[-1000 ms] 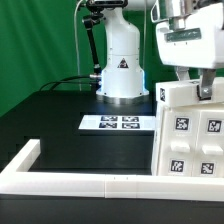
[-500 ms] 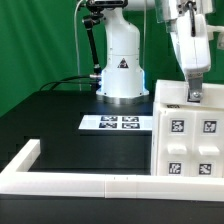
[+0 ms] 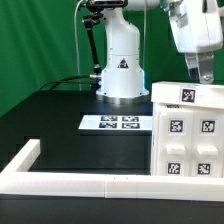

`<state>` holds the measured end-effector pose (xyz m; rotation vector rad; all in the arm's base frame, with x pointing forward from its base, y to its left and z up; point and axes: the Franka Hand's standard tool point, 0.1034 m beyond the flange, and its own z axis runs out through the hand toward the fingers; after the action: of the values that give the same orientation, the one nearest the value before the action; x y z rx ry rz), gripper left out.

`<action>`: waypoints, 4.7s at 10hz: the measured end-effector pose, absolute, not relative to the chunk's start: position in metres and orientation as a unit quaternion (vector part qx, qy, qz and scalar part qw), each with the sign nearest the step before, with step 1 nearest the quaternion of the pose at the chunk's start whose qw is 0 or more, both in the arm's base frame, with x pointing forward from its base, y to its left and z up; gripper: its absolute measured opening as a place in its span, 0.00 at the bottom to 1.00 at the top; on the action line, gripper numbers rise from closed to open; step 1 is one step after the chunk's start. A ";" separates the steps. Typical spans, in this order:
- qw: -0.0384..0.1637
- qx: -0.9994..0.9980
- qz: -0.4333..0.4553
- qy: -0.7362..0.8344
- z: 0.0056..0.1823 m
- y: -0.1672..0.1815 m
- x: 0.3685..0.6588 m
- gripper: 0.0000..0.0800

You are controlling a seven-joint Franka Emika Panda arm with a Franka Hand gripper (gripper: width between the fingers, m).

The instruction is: Assemble cabinet

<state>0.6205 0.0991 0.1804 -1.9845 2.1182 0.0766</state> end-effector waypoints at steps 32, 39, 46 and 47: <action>0.022 -0.894 -0.046 -0.446 0.153 0.098 0.623 0.85; 0.034 -0.973 -0.050 -0.225 0.154 0.098 0.626 0.70; 0.044 -0.998 -0.045 0.018 0.154 0.093 0.628 0.70; 0.047 -0.996 -0.046 0.066 0.155 0.093 0.628 0.70</action>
Offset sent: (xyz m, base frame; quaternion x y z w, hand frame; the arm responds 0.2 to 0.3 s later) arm 0.0150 -0.0009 -0.0041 -0.0306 0.0400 -0.2324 0.9713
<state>0.6282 0.0929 0.1547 -3.0384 0.2008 -0.1397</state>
